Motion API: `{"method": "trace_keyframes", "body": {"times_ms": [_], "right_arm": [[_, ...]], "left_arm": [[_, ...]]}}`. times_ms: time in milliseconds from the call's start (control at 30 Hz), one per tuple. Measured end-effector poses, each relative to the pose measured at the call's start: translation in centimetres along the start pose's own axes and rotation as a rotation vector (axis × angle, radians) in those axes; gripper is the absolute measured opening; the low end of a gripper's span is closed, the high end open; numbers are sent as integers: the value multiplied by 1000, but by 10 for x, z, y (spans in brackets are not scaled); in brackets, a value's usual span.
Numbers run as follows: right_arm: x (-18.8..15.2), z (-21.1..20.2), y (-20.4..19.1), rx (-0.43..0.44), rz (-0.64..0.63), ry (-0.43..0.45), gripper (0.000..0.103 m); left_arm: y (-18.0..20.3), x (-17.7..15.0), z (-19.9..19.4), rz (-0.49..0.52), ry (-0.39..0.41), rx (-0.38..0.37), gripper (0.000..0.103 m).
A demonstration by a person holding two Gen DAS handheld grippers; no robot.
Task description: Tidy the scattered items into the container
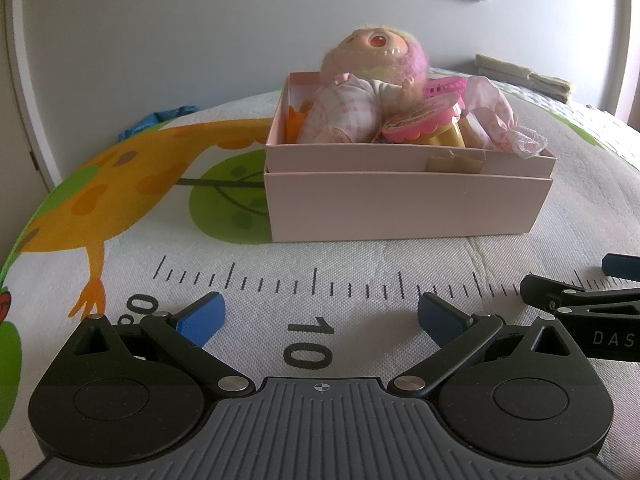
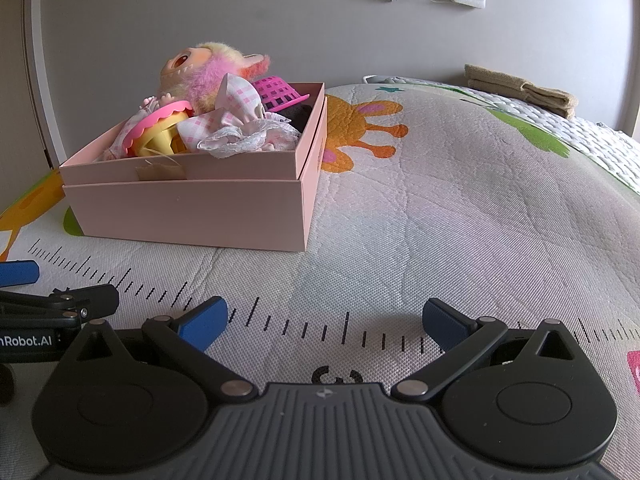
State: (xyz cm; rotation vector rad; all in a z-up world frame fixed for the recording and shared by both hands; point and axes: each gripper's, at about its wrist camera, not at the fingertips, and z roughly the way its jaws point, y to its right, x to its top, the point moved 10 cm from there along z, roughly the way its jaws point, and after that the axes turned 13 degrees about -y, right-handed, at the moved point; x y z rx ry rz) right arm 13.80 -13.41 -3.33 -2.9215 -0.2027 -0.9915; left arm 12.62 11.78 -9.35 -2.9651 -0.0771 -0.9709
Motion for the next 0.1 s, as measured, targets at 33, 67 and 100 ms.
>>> {"method": "trace_keyframes", "body": {"times_ms": [33,67,100], "right_arm": [[0,0,0,0,0,0,103],[0,0,0,0,0,0,103],[1,0,1,0,0,0,103]], "left_arm": [[0,0,0,0,0,0,103],[1,0,0,1,0,0,103],[1,0,0,1,0,0,103]]}}
